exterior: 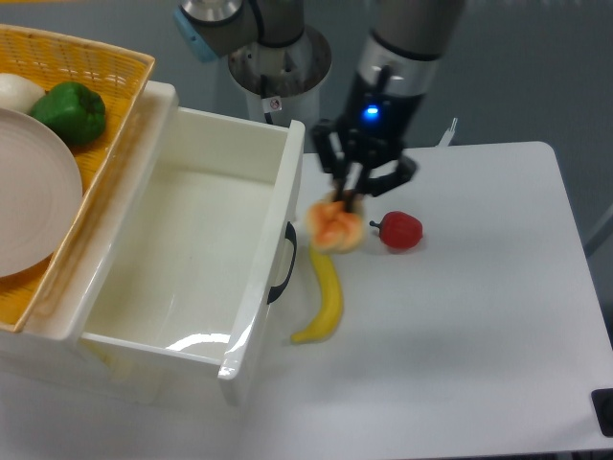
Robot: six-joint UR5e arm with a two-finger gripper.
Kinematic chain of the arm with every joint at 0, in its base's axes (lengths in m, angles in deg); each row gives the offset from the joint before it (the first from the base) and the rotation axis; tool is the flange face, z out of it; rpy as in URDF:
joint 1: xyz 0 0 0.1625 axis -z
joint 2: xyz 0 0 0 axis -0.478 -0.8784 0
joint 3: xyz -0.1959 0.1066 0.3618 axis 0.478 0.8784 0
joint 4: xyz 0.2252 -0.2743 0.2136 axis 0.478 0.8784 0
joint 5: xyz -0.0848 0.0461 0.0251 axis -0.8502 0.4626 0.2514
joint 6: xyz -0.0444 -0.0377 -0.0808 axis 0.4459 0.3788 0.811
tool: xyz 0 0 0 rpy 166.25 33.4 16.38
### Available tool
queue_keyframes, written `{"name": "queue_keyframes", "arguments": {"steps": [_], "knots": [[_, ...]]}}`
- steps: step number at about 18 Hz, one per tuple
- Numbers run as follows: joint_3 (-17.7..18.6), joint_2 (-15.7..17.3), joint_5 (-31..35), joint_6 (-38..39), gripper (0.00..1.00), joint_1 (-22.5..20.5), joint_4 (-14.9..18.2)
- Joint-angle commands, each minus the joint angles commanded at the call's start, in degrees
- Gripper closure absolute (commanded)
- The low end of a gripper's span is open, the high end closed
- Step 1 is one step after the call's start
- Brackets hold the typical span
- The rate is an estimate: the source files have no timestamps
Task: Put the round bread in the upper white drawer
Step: 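Carry the bread roll over the red apple into the open white drawer, then lower the bread roll into the drawer and open the gripper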
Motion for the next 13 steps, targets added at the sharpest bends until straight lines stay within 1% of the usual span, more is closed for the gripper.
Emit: {"name": "queue_keyframes", "arguments": {"steps": [1, 3, 4, 6, 8, 9, 10, 11, 13], "knots": [[2.02, 0.96, 0.17, 2.02, 1.00, 1.32, -2.10], [5.97, 2.63, 0.26, 5.45, 1.00, 2.47, -7.72], [7.39, 3.25, 0.35, 6.95, 1.00, 3.00, -9.57], [7.66, 3.52, 0.62, 9.76, 1.00, 3.97, -9.86], [7.75, 3.35, 0.96, 10.65, 1.00, 4.85, -10.21], [7.75, 3.17, 1.58, 10.65, 0.94, 5.37, -10.21], [7.75, 2.91, 2.45, 10.74, 0.82, 6.16, -10.21], [7.84, 2.82, 3.33, 11.00, 0.67, 6.95, -10.03], [9.58, 2.73, 4.13, 11.27, 0.29, 8.71, -10.03]]}}
